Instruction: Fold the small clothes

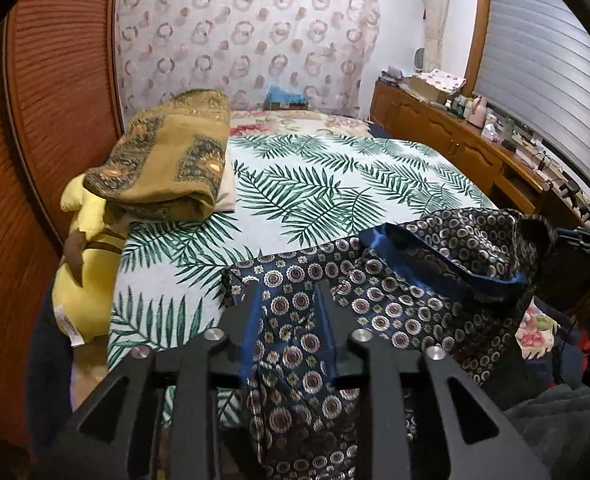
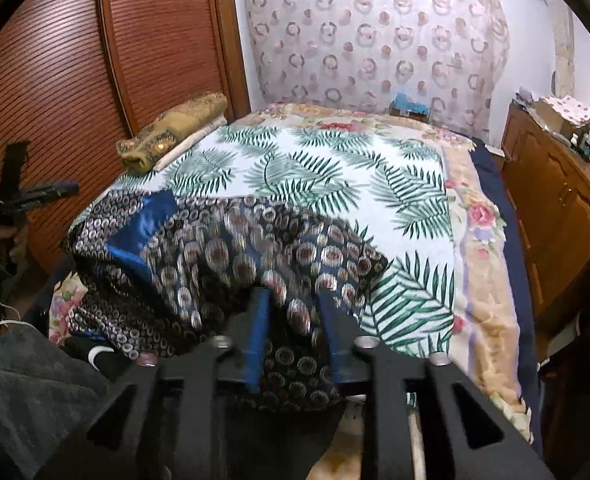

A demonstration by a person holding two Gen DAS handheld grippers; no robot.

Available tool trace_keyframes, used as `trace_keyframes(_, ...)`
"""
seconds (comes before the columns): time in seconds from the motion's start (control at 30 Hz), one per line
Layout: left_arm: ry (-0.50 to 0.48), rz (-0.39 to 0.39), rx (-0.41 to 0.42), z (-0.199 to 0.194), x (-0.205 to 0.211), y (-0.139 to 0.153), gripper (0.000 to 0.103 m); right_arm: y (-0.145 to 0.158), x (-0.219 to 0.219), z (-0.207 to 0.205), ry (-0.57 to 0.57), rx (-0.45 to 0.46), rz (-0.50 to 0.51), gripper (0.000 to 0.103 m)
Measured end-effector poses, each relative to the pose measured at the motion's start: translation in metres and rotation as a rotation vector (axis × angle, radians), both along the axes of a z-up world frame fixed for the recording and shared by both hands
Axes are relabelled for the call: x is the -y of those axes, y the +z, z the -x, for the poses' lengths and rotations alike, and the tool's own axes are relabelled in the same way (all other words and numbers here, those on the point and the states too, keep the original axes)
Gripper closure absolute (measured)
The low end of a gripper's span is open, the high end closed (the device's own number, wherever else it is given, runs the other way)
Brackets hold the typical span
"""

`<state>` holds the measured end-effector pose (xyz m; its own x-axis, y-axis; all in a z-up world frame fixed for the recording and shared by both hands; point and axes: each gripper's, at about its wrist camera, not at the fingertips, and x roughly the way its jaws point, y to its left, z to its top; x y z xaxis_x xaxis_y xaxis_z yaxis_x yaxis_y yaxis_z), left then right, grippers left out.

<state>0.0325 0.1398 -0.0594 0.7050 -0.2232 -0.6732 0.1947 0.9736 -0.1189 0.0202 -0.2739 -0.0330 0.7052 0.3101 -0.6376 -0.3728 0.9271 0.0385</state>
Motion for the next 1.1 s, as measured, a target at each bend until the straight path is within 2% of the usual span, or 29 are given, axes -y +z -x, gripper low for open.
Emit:
trace_keyframes(0.03,-0.002,0.002,-0.002,-0.004,0.000,-0.002,0.058,-0.001,0.001,-0.003,-0.001,0.006,-0.003,0.066)
trace_keyframes(0.2,0.004,-0.028,-0.045,-0.032,-0.003,-0.021,0.044,-0.001,0.006,-0.017,-0.032,0.025,-0.004,0.062)
trace_keyframes(0.33,0.020,-0.015,-0.082,-0.054,-0.008,-0.035,0.044,-0.010,0.011,-0.039,-0.067,0.018,-0.015,0.061)
trace_keyframes(0.67,0.069,-0.037,-0.140,-0.085,-0.013,-0.057,0.044,-0.053,0.015,-0.107,-0.162,-0.097,-0.027,0.060)
trace_keyframes(0.7,0.073,-0.038,-0.151,-0.087,-0.013,-0.060,0.044,-0.056,0.017,-0.110,-0.171,-0.104,-0.033,0.059)
trace_keyframes(0.8,0.080,-0.031,-0.174,-0.091,-0.016,-0.068,0.044,-0.063,0.020,-0.119,-0.189,-0.135,-0.056,0.049)
trace_keyframes(1.1,0.082,-0.036,-0.173,-0.091,-0.017,-0.075,0.043,-0.070,0.018,-0.130,-0.164,-0.161,-0.097,0.048)
